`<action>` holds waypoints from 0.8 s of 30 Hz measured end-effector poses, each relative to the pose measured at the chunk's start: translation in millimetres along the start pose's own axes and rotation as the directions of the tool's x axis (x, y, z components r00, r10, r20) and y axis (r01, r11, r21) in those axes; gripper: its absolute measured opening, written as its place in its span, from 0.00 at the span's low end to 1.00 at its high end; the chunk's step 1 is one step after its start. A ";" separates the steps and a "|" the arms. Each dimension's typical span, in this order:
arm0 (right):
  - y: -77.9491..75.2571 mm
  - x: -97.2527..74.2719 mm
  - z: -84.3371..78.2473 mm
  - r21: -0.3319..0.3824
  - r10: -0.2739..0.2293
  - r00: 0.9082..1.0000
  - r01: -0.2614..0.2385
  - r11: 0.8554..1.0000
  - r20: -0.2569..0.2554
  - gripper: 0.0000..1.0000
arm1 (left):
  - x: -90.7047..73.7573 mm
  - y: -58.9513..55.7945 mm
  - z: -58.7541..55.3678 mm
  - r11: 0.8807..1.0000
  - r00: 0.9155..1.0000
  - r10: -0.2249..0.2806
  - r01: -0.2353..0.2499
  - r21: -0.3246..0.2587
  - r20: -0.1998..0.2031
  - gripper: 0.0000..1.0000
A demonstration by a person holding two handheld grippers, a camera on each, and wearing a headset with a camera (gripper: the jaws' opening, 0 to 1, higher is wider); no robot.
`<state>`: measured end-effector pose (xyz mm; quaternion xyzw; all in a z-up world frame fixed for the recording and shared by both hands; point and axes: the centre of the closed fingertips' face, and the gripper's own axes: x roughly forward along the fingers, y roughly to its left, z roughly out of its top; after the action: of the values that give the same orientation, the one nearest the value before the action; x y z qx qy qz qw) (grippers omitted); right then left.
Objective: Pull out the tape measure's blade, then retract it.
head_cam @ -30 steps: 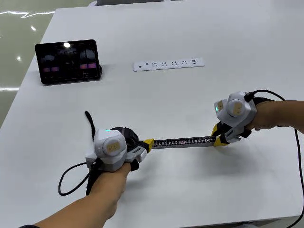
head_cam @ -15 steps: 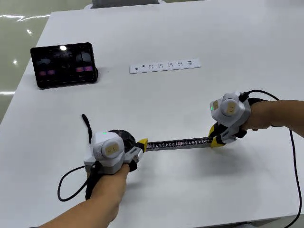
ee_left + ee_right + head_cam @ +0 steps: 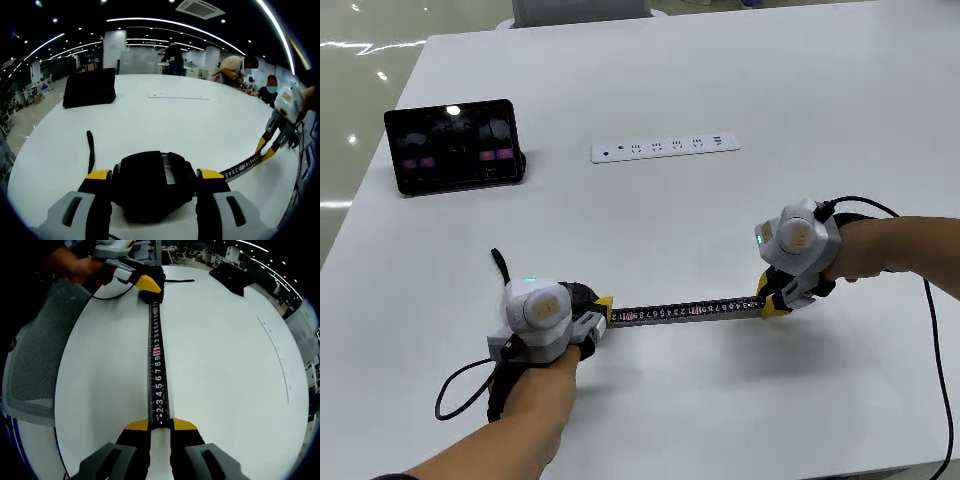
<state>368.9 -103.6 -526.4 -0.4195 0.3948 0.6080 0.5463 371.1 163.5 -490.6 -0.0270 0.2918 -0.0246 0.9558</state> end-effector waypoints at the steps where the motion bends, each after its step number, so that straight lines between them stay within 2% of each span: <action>1: 0.3 0.2 0.2 -0.008 0.000 1.000 0.000 1.000 -0.001 0.11 | -0.2 0.1 -0.2 1.000 1.000 0.000 0.000 -0.001 -0.002 0.64; 12: 0.6 2.4 1.9 0.013 0.001 1.000 -0.001 1.000 -0.003 0.11 | -0.5 -0.1 -2.6 0.998 1.000 0.001 -0.001 0.061 0.001 0.62; 16: 0.7 3.4 2.1 0.003 0.003 1.000 -0.003 1.000 -0.021 0.11 | 1.0 -0.3 -3.2 0.998 1.000 -0.001 0.001 0.055 -0.005 0.62; 24: 0.8 4.6 4.3 0.013 0.001 1.000 -0.001 1.000 -0.012 0.11 | 2.6 -1.1 -6.1 0.999 1.000 0.000 0.001 0.047 -0.026 0.62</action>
<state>367.5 -98.1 -529.2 -0.4194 0.4021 0.6032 0.5464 369.8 162.0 -497.1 -0.0045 0.3034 -0.0320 0.9523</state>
